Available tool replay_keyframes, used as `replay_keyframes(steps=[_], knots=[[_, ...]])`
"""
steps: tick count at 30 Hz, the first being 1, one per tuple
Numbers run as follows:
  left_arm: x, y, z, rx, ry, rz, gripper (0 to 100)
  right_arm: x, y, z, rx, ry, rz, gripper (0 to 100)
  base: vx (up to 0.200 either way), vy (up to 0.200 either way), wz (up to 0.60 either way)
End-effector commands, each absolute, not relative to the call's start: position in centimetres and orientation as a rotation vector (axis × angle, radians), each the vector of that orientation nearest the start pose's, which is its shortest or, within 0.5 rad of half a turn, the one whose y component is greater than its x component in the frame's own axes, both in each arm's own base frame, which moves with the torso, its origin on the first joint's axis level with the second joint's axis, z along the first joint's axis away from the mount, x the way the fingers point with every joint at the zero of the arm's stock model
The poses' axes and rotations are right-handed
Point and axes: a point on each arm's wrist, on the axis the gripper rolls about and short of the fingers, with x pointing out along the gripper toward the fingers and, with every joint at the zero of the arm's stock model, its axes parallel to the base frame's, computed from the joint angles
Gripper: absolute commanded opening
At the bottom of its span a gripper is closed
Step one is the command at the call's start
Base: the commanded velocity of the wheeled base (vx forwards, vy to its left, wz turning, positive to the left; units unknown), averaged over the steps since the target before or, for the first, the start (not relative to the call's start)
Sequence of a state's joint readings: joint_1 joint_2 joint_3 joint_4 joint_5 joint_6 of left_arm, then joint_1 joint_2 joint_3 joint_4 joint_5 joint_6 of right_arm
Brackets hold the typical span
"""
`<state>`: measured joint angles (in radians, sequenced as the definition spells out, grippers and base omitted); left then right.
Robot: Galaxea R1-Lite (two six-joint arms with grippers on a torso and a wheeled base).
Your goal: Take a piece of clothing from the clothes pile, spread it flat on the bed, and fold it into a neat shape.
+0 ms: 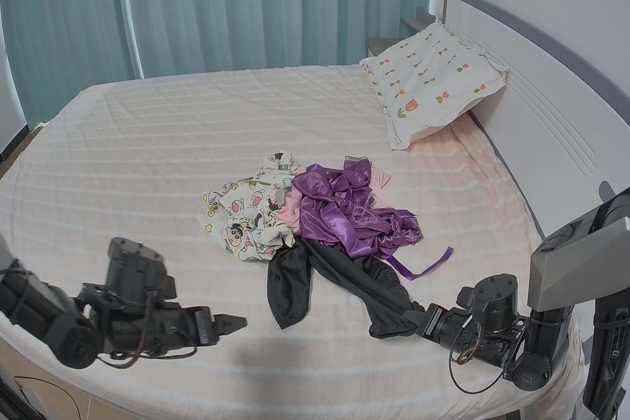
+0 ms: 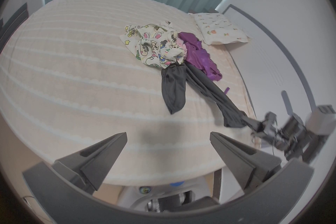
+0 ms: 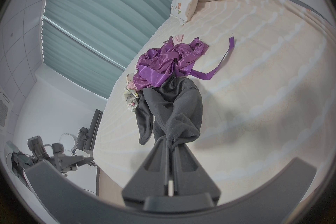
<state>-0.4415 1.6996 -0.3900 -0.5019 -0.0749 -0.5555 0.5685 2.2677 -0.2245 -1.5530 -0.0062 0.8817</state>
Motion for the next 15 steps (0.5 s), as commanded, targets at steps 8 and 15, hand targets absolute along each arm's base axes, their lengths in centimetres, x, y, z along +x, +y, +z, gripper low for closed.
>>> replay_keyframes(steps=[8, 15], knots=[[27.3, -19.4, -0.6, -0.330, 0.925, -0.094, 100, 22.9, 14.6, -1.4, 0.699, 0.685, 0.294, 0, 0.000, 0.000, 0.00], [29.1, -20.8, -2.5, -0.320, 0.864, -0.082, 100, 23.0, 14.7, -1.4, 0.698, 0.684, 0.296, 0, 0.000, 0.000, 0.00]])
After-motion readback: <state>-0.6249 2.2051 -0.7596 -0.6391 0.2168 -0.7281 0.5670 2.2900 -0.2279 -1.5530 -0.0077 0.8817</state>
